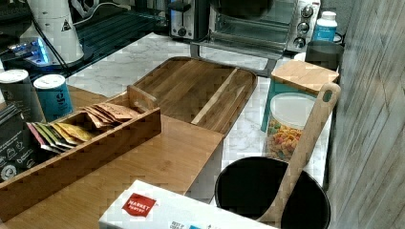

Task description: Pick up the bowl.

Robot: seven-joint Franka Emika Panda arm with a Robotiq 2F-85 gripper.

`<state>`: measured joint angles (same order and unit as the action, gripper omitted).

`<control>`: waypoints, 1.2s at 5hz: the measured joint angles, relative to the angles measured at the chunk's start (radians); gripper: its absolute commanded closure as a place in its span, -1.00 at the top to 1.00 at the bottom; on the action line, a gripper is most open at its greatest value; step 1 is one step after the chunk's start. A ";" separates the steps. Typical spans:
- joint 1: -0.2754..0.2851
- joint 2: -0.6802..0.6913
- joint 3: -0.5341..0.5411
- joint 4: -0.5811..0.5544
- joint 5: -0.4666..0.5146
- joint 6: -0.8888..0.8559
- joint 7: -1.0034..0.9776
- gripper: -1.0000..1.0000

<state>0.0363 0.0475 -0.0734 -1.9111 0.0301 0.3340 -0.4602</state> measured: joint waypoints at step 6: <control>-0.003 0.002 -0.008 0.001 -0.015 -0.014 0.000 -1.00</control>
<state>0.0329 0.0492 -0.0816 -1.9102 0.0146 0.3201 -0.4604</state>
